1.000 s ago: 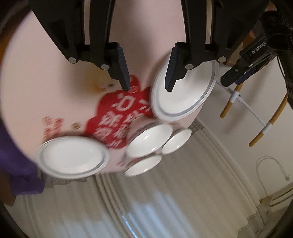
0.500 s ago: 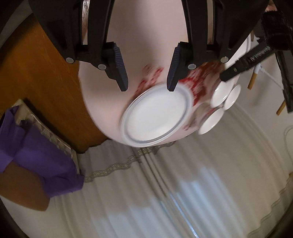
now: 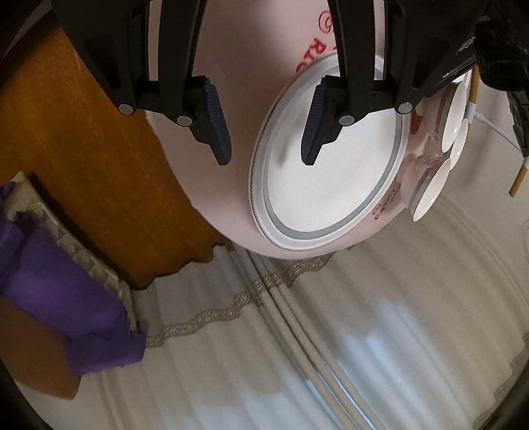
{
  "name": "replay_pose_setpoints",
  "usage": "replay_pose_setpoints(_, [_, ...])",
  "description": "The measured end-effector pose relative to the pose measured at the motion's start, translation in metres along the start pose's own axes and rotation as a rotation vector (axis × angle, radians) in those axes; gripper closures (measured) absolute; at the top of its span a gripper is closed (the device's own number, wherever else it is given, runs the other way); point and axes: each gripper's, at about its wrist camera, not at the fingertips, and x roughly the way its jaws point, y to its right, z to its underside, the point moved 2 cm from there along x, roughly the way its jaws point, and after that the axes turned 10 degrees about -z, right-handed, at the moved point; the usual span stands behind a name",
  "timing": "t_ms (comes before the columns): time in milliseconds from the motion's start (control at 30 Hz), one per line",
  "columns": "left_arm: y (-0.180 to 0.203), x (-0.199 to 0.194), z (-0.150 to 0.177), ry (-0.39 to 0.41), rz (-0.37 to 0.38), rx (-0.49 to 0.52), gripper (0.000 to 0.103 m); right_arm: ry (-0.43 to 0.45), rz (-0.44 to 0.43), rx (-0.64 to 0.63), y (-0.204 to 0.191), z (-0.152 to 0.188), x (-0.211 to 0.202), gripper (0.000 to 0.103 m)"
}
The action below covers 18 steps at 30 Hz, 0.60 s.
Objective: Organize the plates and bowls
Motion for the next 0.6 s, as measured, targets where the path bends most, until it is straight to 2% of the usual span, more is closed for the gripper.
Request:
replay_pose_setpoints(100, [0.004, 0.000, -0.003, 0.002, -0.025, 0.011, 0.037, -0.022, -0.042, 0.003, 0.001, -0.002, 0.010, 0.057])
replay_pose_setpoints(233, [-0.006, -0.005, -0.006, 0.014, -0.012, -0.019, 0.036, -0.042, -0.083, -0.005, 0.000, -0.008, 0.019, 0.057])
replay_pose_setpoints(400, [-0.009, -0.004, -0.003, 0.012, -0.027, -0.020, 0.036, -0.056, -0.088, -0.012, -0.001, -0.011, 0.027, 0.057])
replay_pose_setpoints(500, [-0.004, 0.004, -0.003, -0.014, -0.001, -0.007, 0.036, -0.055, -0.094, -0.009, 0.000, -0.011, 0.026, 0.058])
replay_pose_setpoints(600, [-0.004, 0.013, -0.008, -0.026, 0.009, -0.025, 0.036, -0.051, -0.078, -0.005, 0.002, -0.012, 0.027, 0.069])
